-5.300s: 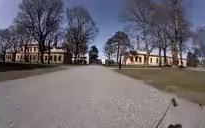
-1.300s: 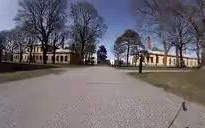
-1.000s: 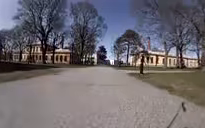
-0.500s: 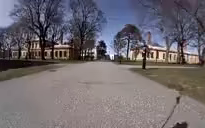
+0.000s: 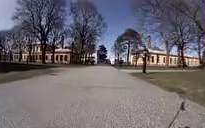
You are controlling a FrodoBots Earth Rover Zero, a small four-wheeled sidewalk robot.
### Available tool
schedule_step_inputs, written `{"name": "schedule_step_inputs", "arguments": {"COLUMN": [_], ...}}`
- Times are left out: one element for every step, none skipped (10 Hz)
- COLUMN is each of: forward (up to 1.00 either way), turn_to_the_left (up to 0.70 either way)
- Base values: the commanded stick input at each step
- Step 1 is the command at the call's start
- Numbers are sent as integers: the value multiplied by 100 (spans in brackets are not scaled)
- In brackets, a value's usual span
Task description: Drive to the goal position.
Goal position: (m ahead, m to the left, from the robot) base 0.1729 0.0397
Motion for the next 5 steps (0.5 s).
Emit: {"name": "schedule_step_inputs", "arguments": {"forward": [85,85,85,85,85], "turn_to_the_left": [0,0,0,0,0]}}
